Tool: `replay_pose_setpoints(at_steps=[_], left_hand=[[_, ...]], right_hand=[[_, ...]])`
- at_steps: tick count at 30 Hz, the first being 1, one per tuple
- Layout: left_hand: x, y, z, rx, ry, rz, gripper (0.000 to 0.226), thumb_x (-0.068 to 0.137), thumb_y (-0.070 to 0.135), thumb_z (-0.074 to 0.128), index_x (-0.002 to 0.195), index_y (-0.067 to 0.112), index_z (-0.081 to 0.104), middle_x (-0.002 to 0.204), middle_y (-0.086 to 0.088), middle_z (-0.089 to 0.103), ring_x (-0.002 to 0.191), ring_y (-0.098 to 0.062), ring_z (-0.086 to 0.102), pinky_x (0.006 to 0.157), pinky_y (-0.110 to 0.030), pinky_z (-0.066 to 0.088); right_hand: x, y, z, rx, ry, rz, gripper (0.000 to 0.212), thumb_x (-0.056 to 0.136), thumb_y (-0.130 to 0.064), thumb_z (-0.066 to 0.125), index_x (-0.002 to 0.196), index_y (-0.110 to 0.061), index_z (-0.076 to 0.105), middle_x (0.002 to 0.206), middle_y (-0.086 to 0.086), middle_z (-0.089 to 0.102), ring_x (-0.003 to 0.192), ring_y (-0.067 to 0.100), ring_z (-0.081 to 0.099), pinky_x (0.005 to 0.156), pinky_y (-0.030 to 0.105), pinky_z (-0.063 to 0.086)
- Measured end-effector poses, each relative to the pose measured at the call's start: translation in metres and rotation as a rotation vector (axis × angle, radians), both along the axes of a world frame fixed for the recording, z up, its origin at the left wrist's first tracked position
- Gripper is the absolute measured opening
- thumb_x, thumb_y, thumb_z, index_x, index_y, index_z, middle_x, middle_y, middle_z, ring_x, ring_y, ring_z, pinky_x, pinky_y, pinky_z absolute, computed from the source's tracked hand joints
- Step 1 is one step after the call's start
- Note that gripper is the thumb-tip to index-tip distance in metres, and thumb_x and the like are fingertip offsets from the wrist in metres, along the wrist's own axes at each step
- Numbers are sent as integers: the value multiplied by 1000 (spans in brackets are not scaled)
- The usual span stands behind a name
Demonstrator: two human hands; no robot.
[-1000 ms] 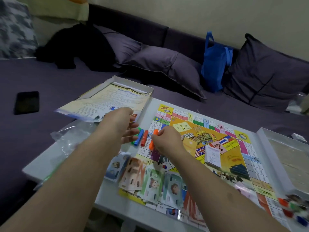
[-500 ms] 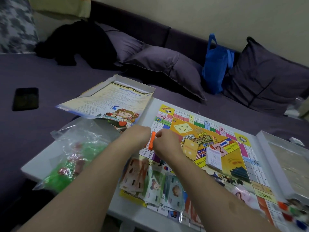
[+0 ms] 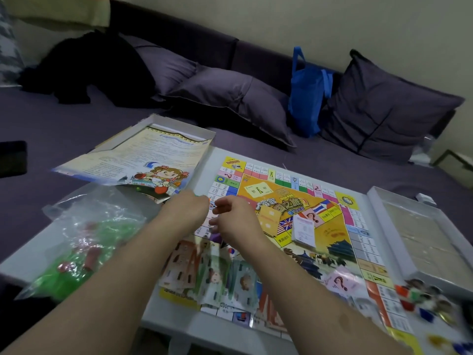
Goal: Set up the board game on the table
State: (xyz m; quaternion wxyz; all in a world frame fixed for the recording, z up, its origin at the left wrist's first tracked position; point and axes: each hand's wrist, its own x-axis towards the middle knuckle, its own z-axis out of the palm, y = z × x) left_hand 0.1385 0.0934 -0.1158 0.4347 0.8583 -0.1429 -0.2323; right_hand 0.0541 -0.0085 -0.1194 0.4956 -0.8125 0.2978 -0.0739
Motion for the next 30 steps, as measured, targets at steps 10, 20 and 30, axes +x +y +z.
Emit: replay_pose_setpoints(at_steps=[10,20,30], left_hand=[[-57,-2,47,-45,-316,-50,14,102,21,54,107,24,67,94,9,68,83,-11,64,64,-28,45],[-146,-14,49,-118,-336,-360,27,85,3,70,94,28,68,89,7,72,88,-12,69,80,-33,58],[-243,-12,43,-79,-362,-510,24,85,3,69,89,26,61,77,2,64,67,-7,56,59,-22,44]], right_hand=[[-79,-32,23,-23,-81,-16,40,88,13,51,99,-23,67,98,3,71,91,22,73,75,42,63],[-195,-41,41,-68,-84,-99,37,88,12,51,102,-17,68,93,3,72,92,23,71,70,34,57],[-268,-15,50,-72,-129,-141,29,90,3,57,99,-22,70,100,-3,70,97,15,68,87,37,62]])
